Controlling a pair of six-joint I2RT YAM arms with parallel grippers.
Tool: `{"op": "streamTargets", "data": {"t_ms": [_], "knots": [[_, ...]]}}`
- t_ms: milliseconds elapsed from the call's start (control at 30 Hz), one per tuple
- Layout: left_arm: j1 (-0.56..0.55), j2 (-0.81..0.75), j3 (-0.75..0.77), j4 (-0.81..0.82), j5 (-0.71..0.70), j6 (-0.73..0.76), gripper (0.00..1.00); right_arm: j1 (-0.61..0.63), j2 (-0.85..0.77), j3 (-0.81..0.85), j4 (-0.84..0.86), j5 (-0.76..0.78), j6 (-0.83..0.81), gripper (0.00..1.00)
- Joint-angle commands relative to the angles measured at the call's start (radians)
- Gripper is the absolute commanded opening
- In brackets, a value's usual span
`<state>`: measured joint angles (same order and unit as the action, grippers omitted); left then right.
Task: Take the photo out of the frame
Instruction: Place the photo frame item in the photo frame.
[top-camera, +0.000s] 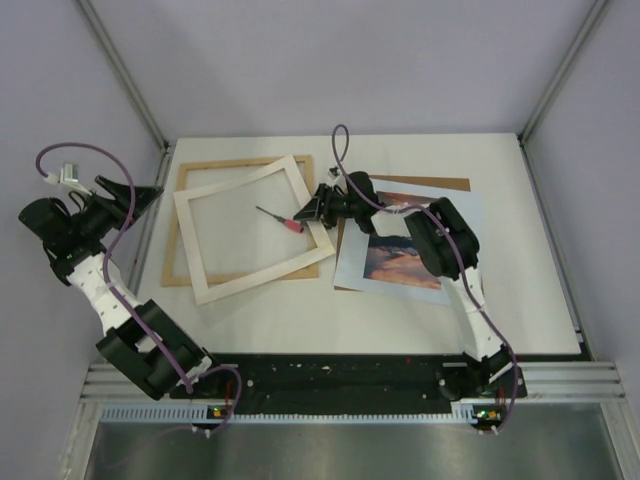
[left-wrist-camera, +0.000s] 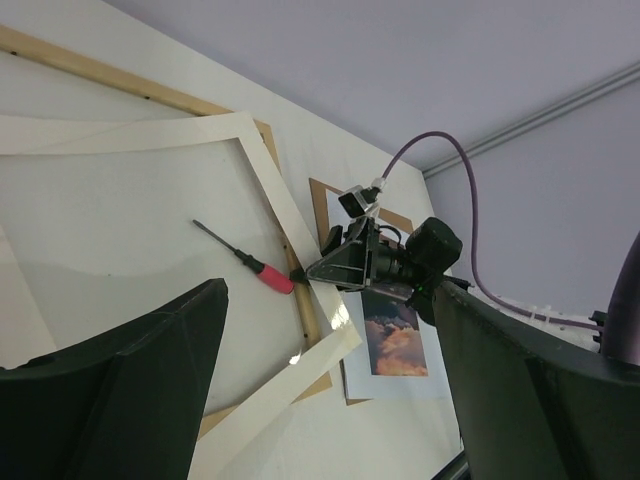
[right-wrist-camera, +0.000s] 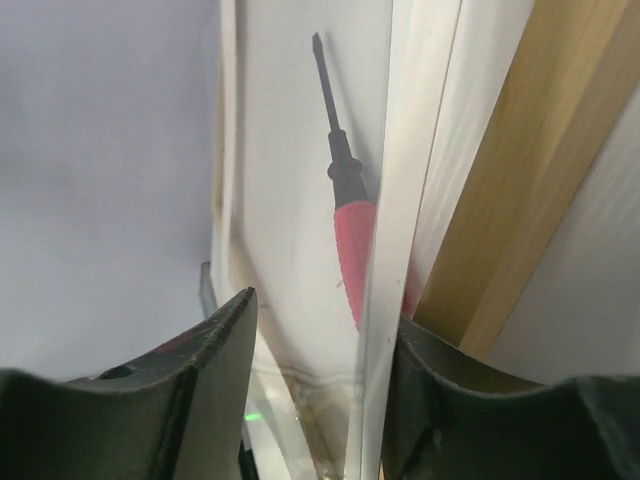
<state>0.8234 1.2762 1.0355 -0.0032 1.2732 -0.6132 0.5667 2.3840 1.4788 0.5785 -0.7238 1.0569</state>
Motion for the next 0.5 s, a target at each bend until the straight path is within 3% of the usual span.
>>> {"op": "streamTargets", "data": {"t_ms": [0,167,367,467], "knots": [[0.006,-0.021,-0.005,0.032,0.031,0.012,0.89,0.004,-0.103,0.081,-0.343,0.148,-0.245,0.49],[0.005,-0.026,-0.006,0.072,0.034,-0.031,0.89,0.005,-0.206,0.113,-0.615,0.317,-0.394,0.56],[-0.004,-0.034,0.001,0.112,0.04,-0.051,0.89,-0.002,-0.368,0.126,-0.781,0.435,-0.534,0.71],[-0.044,-0.047,0.027,0.039,0.032,0.024,0.99,-0.039,-0.465,0.115,-0.833,0.429,-0.596,0.72]]}}
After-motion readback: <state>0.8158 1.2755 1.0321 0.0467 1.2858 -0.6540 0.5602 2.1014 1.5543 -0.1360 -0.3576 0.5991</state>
